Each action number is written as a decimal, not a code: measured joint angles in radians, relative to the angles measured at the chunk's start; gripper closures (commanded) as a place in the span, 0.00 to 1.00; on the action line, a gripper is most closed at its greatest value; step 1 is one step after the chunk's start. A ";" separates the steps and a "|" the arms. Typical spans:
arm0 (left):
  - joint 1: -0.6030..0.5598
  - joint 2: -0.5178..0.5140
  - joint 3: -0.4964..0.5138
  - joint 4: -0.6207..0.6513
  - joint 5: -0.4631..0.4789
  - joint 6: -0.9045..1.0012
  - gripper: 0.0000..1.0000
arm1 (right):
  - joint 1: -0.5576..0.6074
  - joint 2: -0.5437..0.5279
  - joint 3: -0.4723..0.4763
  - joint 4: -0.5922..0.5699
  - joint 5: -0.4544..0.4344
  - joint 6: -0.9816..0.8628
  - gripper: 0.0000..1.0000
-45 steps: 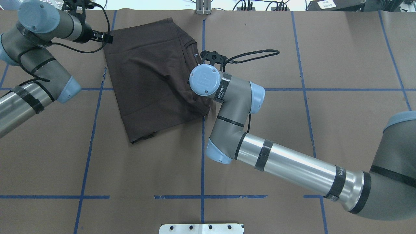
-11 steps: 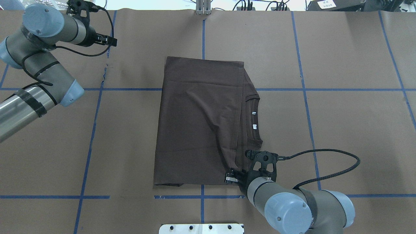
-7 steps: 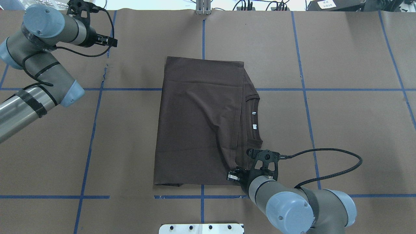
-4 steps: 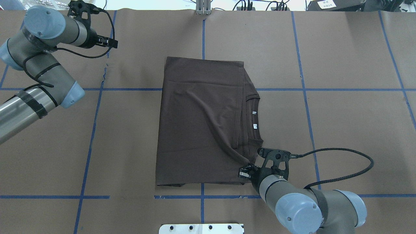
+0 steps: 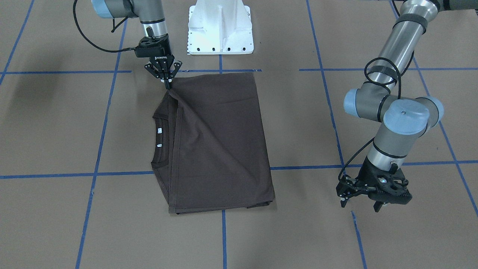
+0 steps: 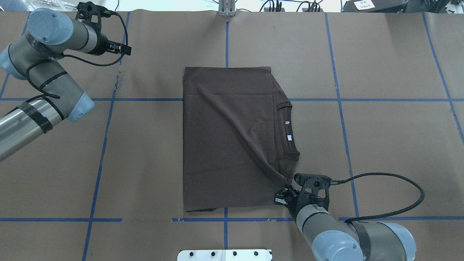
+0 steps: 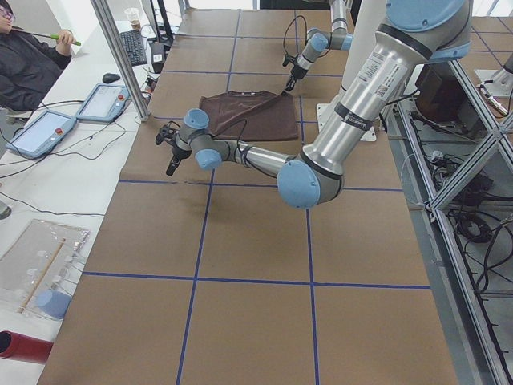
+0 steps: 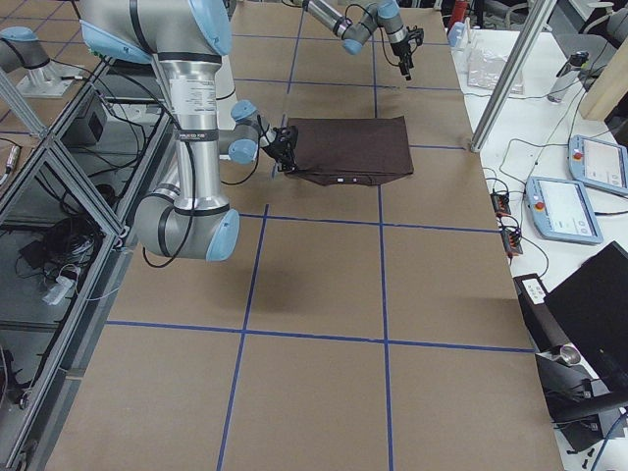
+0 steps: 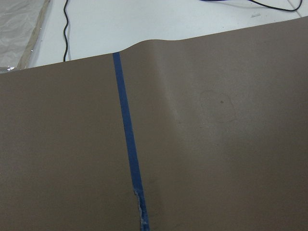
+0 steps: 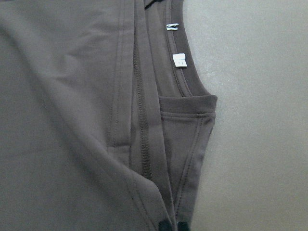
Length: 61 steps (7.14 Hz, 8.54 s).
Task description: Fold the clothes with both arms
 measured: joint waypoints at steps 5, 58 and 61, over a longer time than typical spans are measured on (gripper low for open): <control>0.093 0.099 -0.248 0.007 -0.082 -0.258 0.00 | 0.102 -0.042 0.166 0.016 0.178 -0.007 0.00; 0.786 0.261 -1.293 0.867 0.206 -1.083 1.00 | 0.088 0.273 0.335 -0.672 0.256 0.303 1.00; 0.640 0.169 -1.063 0.838 0.204 -0.924 1.00 | 0.201 0.360 0.091 -0.538 0.263 0.276 1.00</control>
